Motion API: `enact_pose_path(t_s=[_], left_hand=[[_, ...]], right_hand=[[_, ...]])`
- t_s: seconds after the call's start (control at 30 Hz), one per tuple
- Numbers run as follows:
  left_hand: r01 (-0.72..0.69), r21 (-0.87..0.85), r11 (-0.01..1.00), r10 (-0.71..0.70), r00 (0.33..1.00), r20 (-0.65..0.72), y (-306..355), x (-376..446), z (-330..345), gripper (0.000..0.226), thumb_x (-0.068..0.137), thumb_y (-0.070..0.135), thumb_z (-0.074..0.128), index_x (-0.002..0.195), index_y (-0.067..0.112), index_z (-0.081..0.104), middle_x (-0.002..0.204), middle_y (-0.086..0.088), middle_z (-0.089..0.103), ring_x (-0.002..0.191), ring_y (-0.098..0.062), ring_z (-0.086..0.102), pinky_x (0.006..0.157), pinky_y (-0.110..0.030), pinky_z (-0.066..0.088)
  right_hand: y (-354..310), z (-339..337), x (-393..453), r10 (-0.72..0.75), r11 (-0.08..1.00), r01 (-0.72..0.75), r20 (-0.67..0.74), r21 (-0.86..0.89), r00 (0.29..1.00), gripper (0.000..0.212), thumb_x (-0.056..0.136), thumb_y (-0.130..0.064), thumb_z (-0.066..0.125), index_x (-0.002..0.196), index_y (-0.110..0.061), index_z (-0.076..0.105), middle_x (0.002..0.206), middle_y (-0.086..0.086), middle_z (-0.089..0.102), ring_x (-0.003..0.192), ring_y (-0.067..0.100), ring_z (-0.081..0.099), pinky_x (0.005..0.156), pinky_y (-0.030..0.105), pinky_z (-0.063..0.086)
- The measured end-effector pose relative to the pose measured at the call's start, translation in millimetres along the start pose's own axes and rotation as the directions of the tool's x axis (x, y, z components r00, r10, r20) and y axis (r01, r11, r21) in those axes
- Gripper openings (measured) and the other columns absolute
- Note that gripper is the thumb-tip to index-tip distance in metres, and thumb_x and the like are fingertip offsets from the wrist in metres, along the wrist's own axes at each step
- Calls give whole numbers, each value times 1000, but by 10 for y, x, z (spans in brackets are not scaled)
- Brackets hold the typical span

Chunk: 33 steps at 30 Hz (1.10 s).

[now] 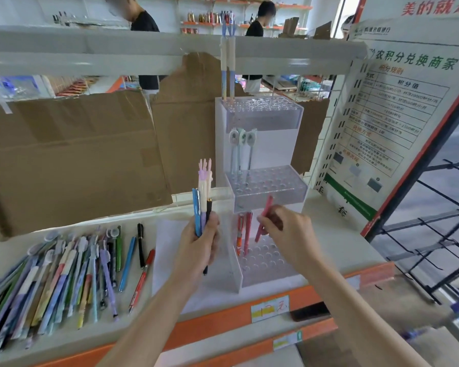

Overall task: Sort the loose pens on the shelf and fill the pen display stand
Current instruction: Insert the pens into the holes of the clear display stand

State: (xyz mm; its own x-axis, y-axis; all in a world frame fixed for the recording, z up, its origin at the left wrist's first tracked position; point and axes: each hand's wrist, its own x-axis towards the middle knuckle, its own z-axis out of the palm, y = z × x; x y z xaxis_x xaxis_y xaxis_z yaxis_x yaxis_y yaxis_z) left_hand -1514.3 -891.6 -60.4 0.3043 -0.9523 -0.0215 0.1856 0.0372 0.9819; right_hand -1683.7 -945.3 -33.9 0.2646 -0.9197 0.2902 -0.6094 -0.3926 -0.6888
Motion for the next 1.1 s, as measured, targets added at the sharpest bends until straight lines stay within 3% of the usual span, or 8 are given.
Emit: enact_pose_path(t_s=[0.1, 0.27, 0.47, 0.67, 0.9, 0.97, 1.03, 1.1], left_hand=[[-2, -59, 998, 4, 1000, 23, -21, -12, 15, 24, 95, 33, 48, 78, 17, 42, 55, 5, 33, 41, -6, 23, 35, -17, 20], [-16, -76, 997, 21, 998, 60, -46, -26, -38, 27, 87, 40, 53, 76, 16, 47, 54, 6, 41, 37, -5, 27, 33, -16, 22], [-69, -109, 992, 83, 988, 127, -74, -42, -89, 34, 77, 46, 61, 73, 14, 52, 55, 3, 43, 40, -8, 32, 35, -19, 25], [-75, -115, 991, 92, 985, 149, -50, -51, -75, 37, 72, 51, 66, 77, 15, 59, 54, 3, 42, 38, -7, 27, 36, -20, 19], [-53, -111, 992, 70, 986, 154, 5, -68, -93, 27, 82, 40, 59, 83, 13, 55, 59, 1, 44, 40, -8, 24, 40, -24, 16], [-53, -110, 993, 68, 987, 145, 10, -69, -81, 19, 91, 29, 54, 80, 15, 48, 61, -2, 44, 41, -9, 24, 41, -25, 16], [-47, -130, 990, 66, 987, 146, 19, -66, -56, 16, 94, 21, 50, 81, 14, 45, 62, -3, 43, 42, -10, 24, 40, -23, 16], [-52, -148, 988, 75, 985, 157, 33, -58, -25, 14, 92, 20, 52, 81, 14, 46, 62, -3, 47, 42, -9, 26, 39, -21, 18]], right_hand=[[111, 113, 30, -2, 1000, 3, 10, -31, 1000, 16, 92, -21, 58, 90, -6, 65, 79, 5, 71, 72, 20, 67, 68, 36, 53], [271, 280, 33, 28, 994, -19, 84, -111, 996, 20, 92, -21, 59, 85, -3, 66, 75, 6, 65, 69, 24, 61, 62, 32, 45], [309, 352, 34, -4, 988, 10, 40, -154, 999, 10, 87, -18, 64, 80, -12, 67, 81, 3, 61, 71, 22, 54, 63, 30, 41], [294, 376, 41, 26, 978, -20, 25, -207, 999, 17, 89, -25, 62, 80, -11, 64, 77, -4, 51, 67, 20, 47, 60, 28, 35], [279, 272, -50, 79, 964, -72, 15, -254, 997, 23, 90, -31, 61, 89, -9, 63, 86, 5, 66, 72, 21, 56, 63, 29, 43], [181, 248, -95, 50, 978, -58, -42, -198, 998, 17, 90, -27, 61, 82, -11, 62, 73, 0, 65, 65, 16, 55, 59, 25, 43], [3, 232, -116, -7, 998, 2, -72, -69, 997, 15, 88, -21, 63, 77, -11, 63, 59, -11, 55, 53, 3, 49, 51, 12, 35], [-189, 209, -103, -56, 993, 60, -43, 99, 998, 11, 88, -19, 64, 80, -12, 69, 59, -14, 56, 54, 1, 51, 52, 11, 37]])
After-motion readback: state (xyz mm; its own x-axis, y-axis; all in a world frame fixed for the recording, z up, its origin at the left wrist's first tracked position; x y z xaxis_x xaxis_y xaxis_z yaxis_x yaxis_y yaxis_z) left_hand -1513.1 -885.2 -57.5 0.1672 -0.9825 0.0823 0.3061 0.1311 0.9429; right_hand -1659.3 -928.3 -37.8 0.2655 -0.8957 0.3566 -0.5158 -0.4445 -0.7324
